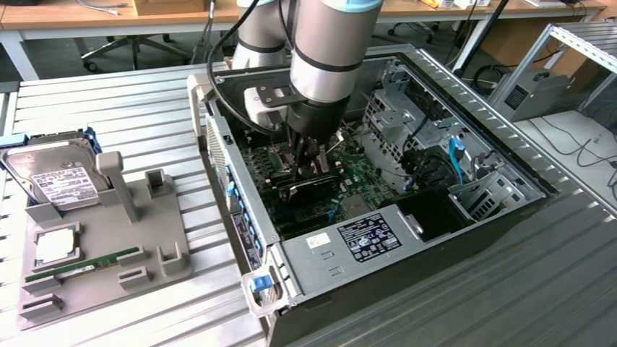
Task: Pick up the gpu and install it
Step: 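Press down on the gpu until it lock into place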
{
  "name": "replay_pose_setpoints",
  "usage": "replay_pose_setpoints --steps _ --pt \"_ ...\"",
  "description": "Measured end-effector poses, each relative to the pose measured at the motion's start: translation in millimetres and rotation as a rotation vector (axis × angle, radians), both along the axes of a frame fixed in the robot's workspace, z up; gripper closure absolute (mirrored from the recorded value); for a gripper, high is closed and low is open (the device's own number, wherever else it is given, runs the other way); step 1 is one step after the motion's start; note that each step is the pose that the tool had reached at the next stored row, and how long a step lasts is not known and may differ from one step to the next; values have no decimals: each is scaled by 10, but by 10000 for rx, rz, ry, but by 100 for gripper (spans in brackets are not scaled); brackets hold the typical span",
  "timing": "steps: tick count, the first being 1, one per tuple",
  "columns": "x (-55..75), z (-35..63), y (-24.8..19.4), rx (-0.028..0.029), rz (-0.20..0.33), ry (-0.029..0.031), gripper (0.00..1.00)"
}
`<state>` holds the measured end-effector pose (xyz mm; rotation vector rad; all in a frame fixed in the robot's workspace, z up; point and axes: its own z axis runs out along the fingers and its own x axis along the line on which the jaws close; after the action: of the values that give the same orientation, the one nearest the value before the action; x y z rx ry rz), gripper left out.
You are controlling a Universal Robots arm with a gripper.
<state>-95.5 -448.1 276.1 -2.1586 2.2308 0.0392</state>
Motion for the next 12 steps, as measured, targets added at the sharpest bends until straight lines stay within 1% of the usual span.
replay_pose_setpoints --steps 1,2,3,4,12 --pt "1 20 -46 138 2 -1 89" --pt "0 -4 -57 148 0 -1 89" --pt "0 -11 -57 145 1 0 89" --pt "0 -6 -71 146 1 -1 89" --pt "-11 -46 -72 146 1 -1 89"
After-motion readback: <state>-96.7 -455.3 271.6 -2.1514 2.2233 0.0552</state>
